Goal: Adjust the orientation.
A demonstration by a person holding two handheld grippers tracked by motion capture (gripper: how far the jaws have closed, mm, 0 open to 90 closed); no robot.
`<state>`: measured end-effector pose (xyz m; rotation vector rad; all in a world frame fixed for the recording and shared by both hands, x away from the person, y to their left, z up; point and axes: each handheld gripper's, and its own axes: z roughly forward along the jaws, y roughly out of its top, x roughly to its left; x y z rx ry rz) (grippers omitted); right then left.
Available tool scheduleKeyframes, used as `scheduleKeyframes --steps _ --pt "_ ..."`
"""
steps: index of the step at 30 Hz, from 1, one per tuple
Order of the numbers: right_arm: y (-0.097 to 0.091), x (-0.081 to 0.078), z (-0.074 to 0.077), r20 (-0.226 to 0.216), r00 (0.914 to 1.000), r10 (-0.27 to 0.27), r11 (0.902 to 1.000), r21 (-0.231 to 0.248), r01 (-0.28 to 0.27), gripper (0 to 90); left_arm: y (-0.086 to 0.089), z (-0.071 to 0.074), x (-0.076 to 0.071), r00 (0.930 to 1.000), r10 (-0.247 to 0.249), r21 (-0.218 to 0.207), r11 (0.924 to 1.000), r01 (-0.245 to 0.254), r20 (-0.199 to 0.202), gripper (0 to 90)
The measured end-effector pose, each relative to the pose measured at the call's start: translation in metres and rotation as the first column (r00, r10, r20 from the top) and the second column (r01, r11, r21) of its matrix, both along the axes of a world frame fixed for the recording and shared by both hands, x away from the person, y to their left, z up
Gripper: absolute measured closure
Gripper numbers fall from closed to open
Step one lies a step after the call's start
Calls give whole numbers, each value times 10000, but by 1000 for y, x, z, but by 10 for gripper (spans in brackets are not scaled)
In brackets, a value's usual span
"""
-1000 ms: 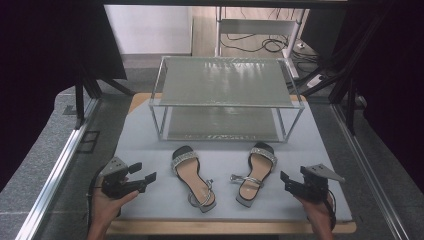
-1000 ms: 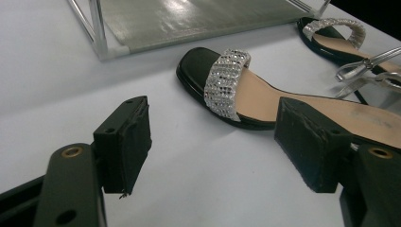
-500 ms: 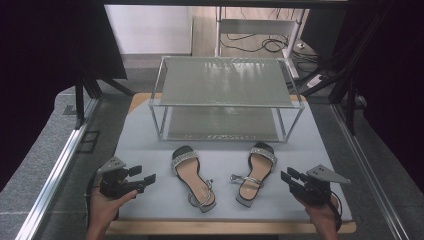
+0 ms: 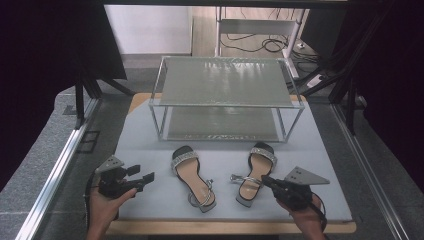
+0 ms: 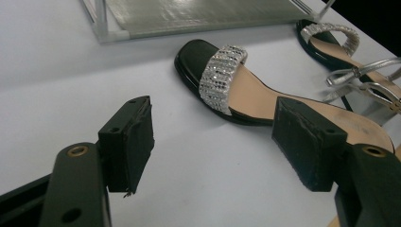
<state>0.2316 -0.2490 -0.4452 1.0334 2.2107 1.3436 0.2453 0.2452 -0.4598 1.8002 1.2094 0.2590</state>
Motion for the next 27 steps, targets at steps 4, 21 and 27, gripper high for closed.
scheduleKeyframes --steps 4,21,27 --pt "24 -3 -4 -48 9977 676 9971 -334 -677 900 1 1 0 9999 107 -56 9999 -107 16 309" --pt "88 -3 -25 -753 9730 2183 9699 -931 -2248 900 -5 -1 0 9998 -158 -19 9999 158 -87 309" --pt "99 -4 -36 -1072 9631 2471 9596 -1110 -2585 900 -7 -2 0 9996 -201 13 9998 201 -190 311"
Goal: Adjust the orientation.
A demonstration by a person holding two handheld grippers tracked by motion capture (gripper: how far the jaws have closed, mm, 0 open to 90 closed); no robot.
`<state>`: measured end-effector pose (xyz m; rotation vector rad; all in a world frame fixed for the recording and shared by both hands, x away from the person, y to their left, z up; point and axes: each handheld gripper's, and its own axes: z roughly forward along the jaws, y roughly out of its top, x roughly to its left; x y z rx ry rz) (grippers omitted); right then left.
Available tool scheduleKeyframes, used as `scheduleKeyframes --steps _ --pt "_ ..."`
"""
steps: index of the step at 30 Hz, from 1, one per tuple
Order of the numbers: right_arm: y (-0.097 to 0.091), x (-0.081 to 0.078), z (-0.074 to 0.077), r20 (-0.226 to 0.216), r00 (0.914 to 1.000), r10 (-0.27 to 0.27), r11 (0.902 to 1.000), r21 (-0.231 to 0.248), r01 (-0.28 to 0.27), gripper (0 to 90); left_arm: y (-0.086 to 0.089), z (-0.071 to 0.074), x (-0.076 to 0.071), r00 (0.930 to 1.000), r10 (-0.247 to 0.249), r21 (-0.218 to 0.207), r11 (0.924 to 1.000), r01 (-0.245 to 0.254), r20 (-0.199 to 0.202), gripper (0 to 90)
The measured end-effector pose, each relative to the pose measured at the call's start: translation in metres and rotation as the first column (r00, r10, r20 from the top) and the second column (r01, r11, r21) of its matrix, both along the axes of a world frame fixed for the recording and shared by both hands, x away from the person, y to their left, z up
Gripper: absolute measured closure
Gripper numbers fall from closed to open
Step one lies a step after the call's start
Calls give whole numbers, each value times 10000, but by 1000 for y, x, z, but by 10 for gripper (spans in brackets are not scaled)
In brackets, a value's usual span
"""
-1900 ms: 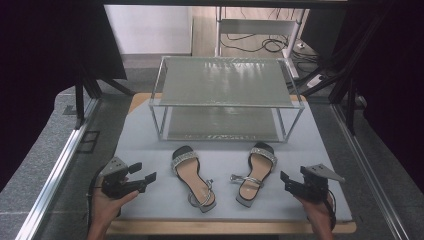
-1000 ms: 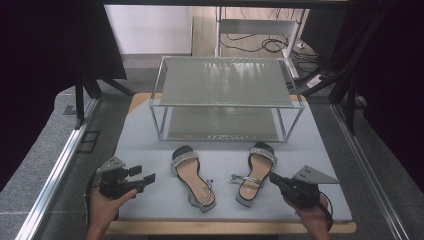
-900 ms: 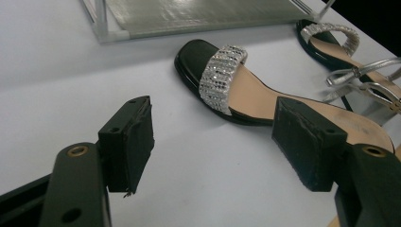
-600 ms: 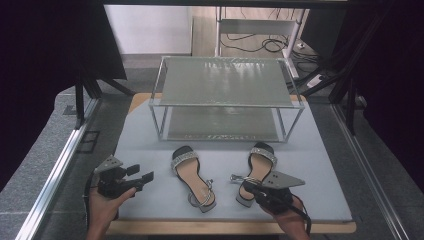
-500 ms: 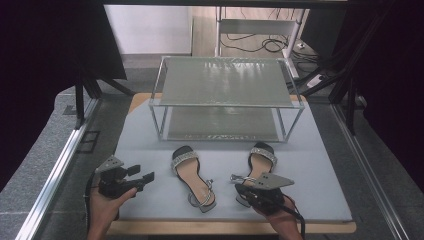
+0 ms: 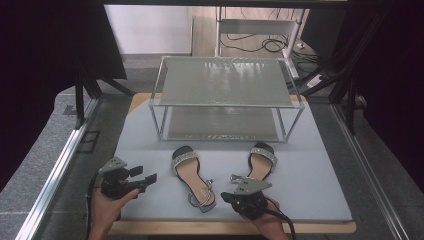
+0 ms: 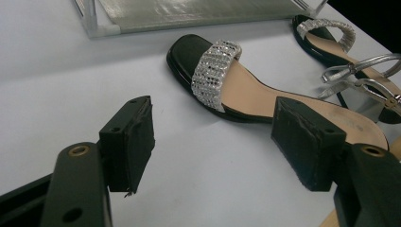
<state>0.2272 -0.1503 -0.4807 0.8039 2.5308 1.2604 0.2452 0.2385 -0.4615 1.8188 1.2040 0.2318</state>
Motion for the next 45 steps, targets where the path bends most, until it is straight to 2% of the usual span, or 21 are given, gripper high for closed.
scheduleKeyframes --steps 5,13,23,31,40,42,43,44,45 --pt "8 -1 -10 -238 9994 258 9993 -267 -264 900 -1 -1 0 10000 -90 23 10000 90 -24 311" --pt "17 -2 -18 -393 9982 443 9982 -397 -459 900 0 0 0 9999 -170 -75 9998 170 -33 303" --pt "19 -4 -16 -299 9985 454 9976 -501 -469 900 2 2 -1 9998 -203 -187 9996 202 -29 304" --pt "32 -12 -16 -252 9970 738 9957 -547 -751 900 1 3 -3 9996 -276 -141 9995 275 -35 307" --pt "65 -20 -19 -395 9882 1478 9885 -257 -1489 900 7 6 -5 9998 -218 -213 9995 218 5 310" --pt "74 -21 -19 -434 9851 1666 9857 -196 -1675 900 10 7 -6 9999 -167 -272 9995 168 14 310" --pt "85 -21 -20 -480 9830 1775 9840 -83 -1781 900 12 8 -6 9999 -123 -294 9995 124 22 311" --pt "85 -21 -20 -480 9830 1775 9840 -83 -1781 900 12 8 -6 9999 -123 -294 9995 124 22 312" --pt "97 -21 -21 -533 9802 1907 9816 67 -1906 900 14 8 -6 10000 -65 -333 9994 66 34 313"
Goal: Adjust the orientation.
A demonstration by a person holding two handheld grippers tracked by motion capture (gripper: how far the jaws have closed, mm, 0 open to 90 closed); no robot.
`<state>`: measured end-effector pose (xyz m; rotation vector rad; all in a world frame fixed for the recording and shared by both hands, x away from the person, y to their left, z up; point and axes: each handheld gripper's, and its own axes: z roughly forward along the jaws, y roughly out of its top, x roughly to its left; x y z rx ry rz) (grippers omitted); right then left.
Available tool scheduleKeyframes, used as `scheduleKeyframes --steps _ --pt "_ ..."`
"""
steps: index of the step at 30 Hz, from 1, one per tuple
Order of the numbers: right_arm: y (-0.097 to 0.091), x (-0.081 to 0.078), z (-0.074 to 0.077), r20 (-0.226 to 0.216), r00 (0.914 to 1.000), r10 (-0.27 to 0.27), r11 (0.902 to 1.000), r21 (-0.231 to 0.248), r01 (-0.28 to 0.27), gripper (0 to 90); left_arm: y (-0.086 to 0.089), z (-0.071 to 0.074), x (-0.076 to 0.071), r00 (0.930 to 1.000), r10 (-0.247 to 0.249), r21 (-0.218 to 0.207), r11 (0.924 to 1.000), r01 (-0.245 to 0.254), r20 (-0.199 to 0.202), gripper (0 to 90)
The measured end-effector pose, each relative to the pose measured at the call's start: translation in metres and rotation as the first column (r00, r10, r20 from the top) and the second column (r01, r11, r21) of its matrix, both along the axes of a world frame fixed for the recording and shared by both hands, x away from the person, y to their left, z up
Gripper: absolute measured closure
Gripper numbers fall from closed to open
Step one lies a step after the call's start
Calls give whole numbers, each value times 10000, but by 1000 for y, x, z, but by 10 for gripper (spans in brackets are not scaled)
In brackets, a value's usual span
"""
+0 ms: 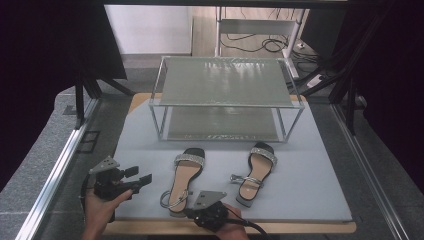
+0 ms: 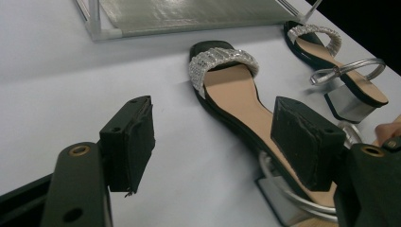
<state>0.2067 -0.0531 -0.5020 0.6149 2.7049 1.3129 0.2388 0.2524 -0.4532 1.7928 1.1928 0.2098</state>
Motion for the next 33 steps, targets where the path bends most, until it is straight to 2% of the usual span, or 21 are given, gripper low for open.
scheduleKeyframes --steps 2,6,7,8,13,14,15,18,19,20,21,22,23,24,25,26,27,28,30,32,33 --pt "5 0 -1 14 10000 45 10000 53 -45 900 1 0 0 10000 15 -16 10000 -15 -29 314" --pt "38 5 -4 99 9998 171 9996 231 -173 900 4 0 0 10000 74 -21 10000 -74 -40 314" --pt "38 5 -4 99 9998 171 9996 231 -173 900 4 0 0 10000 74 -21 10000 -74 -40 314" --pt "47 10 -4 22 9997 239 9994 269 -239 900 5 0 0 10000 82 -10 10000 -82 -49 314" --pt "54 13 -5 -38 9996 263 9991 340 -261 900 7 -1 1 9999 90 2 10000 -90 -90 314" --pt "45 12 -3 158 9998 95 9994 318 -100 898 7 -2 1 9999 67 35 10000 -67 -95 314" --pt "45 12 -3 158 9998 95 9994 318 -100 898 7 -2 1 9999 67 35 10000 -67 -95 314" --pt "12 10 5 368 9985 -406 9976 576 384 888 3 -3 2 9999 46 101 9999 -44 -166 314" --pt "12 10 5 368 9985 -406 9976 576 384 888 3 -3 2 9999 46 101 9999 -44 -166 314" --pt "-9 8 11 535 9959 -729 9951 702 691 879 1 -2 1 9999 -44 81 10000 45 -156 314" --pt "-9 8 11 535 9959 -729 9951 702 691 879 1 -2 1 9999 -44 81 10000 45 -156 314" --pt "-30 7 16 689 9916 -1095 9912 827 1037 869 -2 -1 2 9996 -135 38 9999 136 -252 314" --pt "-30 7 16 689 9916 -1095 9912 827 1037 869 -2 -1 2 9996 -135 38 9999 136 -252 314" --pt "-48 7 22 741 9872 -1416 9860 992 1340 854 -4 1 2 9985 -374 -263 9990 364 -387 313" --pt "-48 7 22 741 9872 -1416 9860 992 1340 854 -4 1 2 9985 -374 -263 9990 364 -387 312" --pt "-54 7 24 773 9854 -1519 9843 1028 1437 848 -6 3 1 9985 -393 -203 9990 386 -373 312" --pt "-73 6 28 881 9797 -1799 9791 1123 1697 831 -7 5 1 9986 -378 -134 9992 373 -358 312" --pt "-81 5 29 960 9764 -1936 9764 1158 1822 826 -8 7 1 9988 -359 -91 9993 356 -341 313" --pt "-86 5 30 995 9735 -2058 9737 1203 1935 819 -9 9 2 9989 -328 -62 9994 326 -341 313" --pt "-110 3 33 1092 9636 -2442 9642 1328 2293 759 -13 11 4 9985 -394 143 9991 399 -385 315" --pt "-110 3 33 1092 9636 -2442 9642 1328 2293 759 -13 11 4 9985 -394 143 9991 399 -385 315"
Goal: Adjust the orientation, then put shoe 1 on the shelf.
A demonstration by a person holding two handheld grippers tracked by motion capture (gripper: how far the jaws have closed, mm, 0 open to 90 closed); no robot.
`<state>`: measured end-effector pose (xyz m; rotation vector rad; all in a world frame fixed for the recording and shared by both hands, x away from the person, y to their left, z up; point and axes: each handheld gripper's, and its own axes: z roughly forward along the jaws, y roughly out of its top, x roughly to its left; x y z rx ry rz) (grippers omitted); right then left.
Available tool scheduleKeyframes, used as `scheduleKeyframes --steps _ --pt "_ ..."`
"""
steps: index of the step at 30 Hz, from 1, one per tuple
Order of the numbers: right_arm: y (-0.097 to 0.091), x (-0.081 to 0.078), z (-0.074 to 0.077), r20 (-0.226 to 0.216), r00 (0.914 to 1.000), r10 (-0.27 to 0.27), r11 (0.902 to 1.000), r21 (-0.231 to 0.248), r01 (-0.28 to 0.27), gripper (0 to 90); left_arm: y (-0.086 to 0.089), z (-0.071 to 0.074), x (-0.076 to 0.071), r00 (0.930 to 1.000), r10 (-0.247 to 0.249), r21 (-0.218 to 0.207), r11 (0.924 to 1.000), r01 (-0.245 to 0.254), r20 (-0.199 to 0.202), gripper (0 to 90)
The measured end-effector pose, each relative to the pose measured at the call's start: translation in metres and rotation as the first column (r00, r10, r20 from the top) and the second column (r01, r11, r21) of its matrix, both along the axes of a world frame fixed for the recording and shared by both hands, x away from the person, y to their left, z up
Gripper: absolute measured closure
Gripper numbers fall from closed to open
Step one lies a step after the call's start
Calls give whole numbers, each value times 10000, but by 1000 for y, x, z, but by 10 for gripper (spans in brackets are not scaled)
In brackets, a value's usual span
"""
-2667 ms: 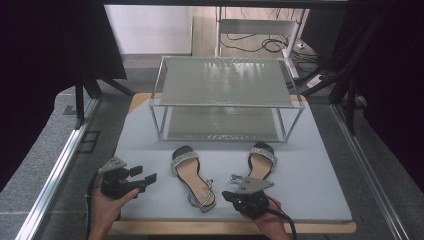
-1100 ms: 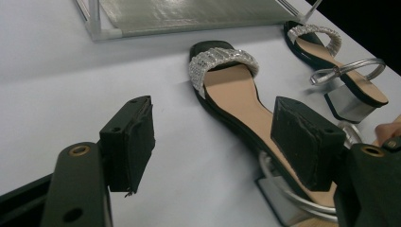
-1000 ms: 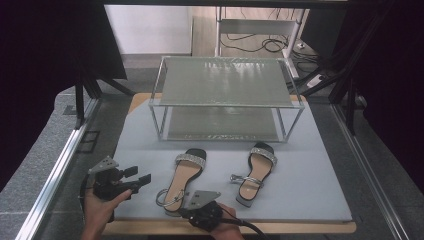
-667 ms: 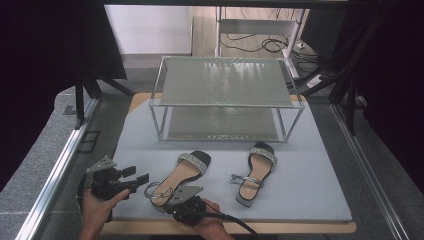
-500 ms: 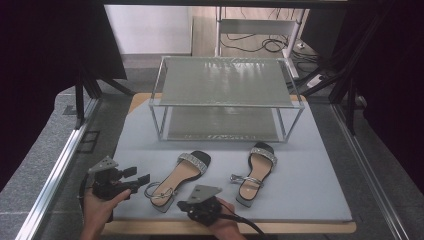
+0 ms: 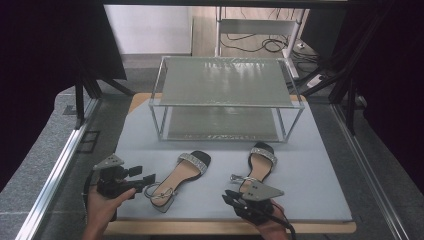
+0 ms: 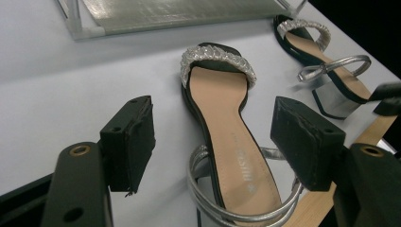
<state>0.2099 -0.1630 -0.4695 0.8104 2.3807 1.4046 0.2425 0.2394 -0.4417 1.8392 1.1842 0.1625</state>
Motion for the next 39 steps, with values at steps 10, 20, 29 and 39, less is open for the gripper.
scheduleKeyframes --steps 10,20,29,39 --pt "-59 1 4 -133 9921 -1248 9895 720 1254 491 -21 21 14 9987 -508 545 9972 511 -70 297" --pt "-95 3 9 -272 9739 -2251 9649 1326 2268 467 -42 22 27 9914 -1023 1223 9862 1118 -811 302" --pt "-90 3 5 -330 9739 -2246 9690 985 2268 464 -74 4 48 9681 -1570 2564 9446 2049 -1953 269" --pt "-85 4 -1 -382 9739 -2238 9716 702 2261 460 -97 -15 65 9466 -1485 3642 8969 2508 -2861 243"
